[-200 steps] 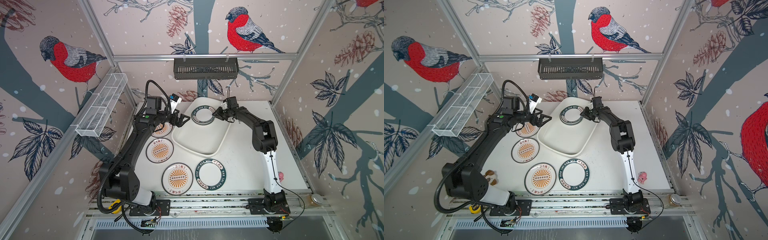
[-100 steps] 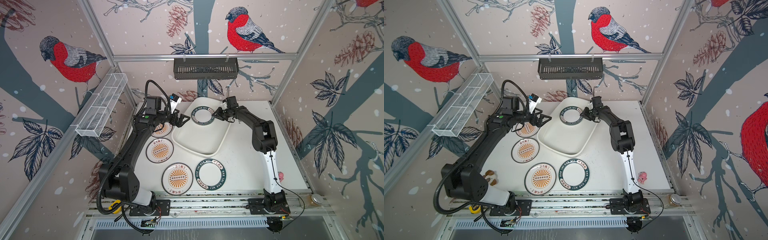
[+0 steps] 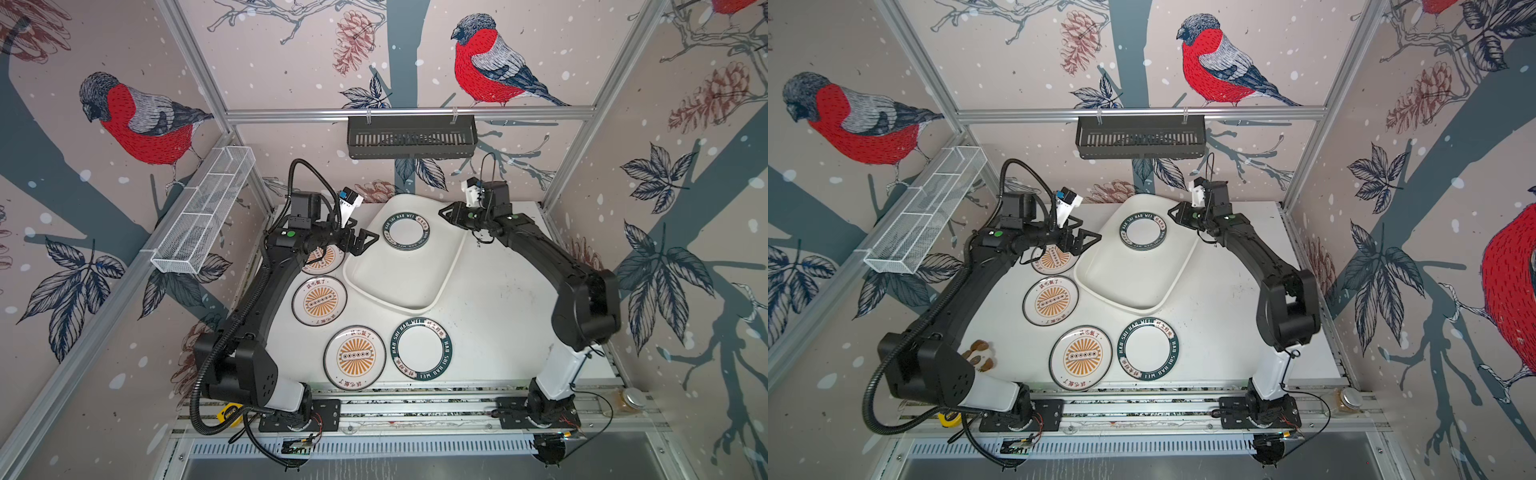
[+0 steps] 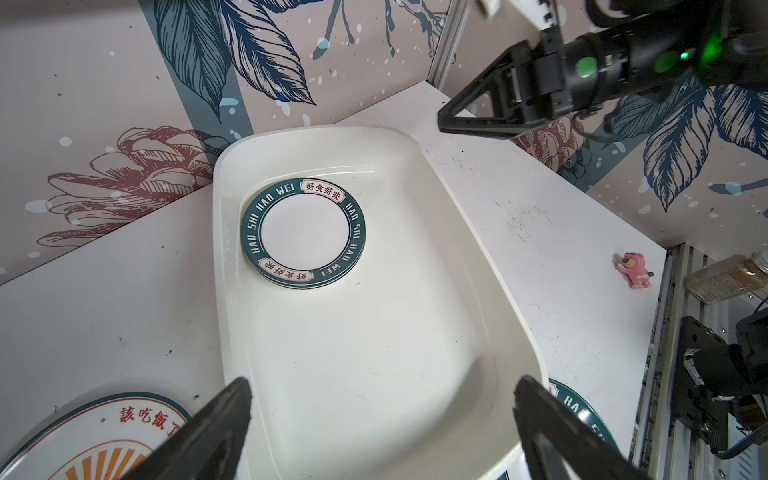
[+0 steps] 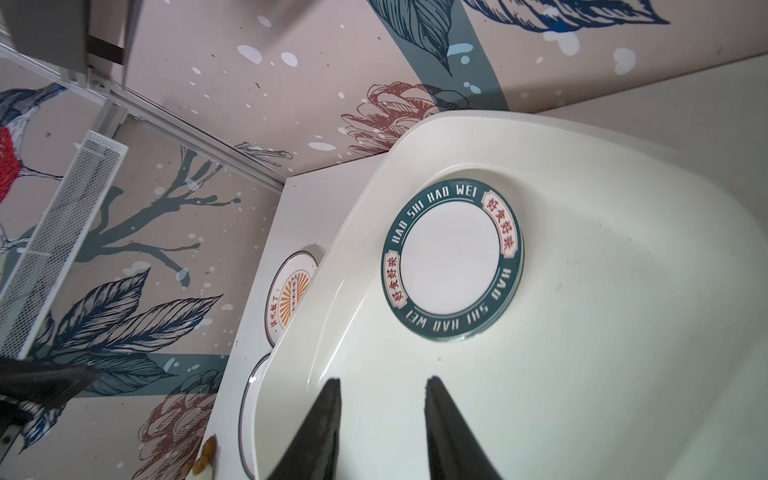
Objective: Place the plates into the plastic bin on the countertop
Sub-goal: 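Withdraw the right gripper from the bin toward the nearer green-rimmed plates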
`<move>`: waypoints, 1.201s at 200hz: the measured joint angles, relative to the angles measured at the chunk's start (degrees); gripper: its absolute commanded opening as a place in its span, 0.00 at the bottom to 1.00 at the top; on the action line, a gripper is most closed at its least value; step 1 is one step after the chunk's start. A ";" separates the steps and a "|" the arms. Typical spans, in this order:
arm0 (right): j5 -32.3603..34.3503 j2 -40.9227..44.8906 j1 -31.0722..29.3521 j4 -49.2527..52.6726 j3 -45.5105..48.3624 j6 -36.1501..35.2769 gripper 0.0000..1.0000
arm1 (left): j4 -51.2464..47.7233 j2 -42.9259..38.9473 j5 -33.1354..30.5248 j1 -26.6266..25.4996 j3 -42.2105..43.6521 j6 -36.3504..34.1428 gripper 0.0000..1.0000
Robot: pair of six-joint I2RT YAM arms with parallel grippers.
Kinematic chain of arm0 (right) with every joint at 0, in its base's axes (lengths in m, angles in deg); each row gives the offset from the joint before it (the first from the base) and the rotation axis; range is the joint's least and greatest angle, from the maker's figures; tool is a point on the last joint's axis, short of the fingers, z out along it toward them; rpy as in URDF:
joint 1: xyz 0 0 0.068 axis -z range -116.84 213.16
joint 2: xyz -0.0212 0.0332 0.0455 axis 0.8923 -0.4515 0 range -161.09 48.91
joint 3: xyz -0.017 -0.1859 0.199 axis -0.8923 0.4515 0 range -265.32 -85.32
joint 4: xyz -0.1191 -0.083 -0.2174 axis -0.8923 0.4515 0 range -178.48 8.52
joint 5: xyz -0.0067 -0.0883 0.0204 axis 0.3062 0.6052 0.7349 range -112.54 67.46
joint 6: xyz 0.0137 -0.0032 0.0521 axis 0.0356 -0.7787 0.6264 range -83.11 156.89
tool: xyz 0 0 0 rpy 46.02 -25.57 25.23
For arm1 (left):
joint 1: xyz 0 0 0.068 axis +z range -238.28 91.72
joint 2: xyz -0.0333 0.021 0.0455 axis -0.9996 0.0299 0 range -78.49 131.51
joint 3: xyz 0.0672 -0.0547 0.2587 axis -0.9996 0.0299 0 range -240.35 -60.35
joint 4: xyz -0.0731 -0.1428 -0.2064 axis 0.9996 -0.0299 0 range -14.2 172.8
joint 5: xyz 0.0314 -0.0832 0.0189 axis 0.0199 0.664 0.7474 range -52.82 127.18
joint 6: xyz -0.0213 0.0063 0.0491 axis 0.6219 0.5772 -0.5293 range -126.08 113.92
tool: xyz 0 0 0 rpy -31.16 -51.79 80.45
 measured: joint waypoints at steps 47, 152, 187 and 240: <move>-2.56 23.76 0.61 -3.58 26.05 0.17 0.43 | 0.15 -0.55 0.81 0.00 1.92 0.17 0.98; -5.88 46.01 5.46 -2.95 50.31 2.75 0.51 | 0.11 0.68 -2.19 -1.62 2.89 0.39 0.98; -6.32 46.97 6.27 -3.04 54.93 3.13 0.50 | 0.07 1.66 -4.17 -1.77 2.80 -0.07 0.97; -6.21 49.35 5.75 -3.30 59.74 2.43 0.50 | 0.07 2.91 -4.87 -1.77 5.62 -0.48 0.97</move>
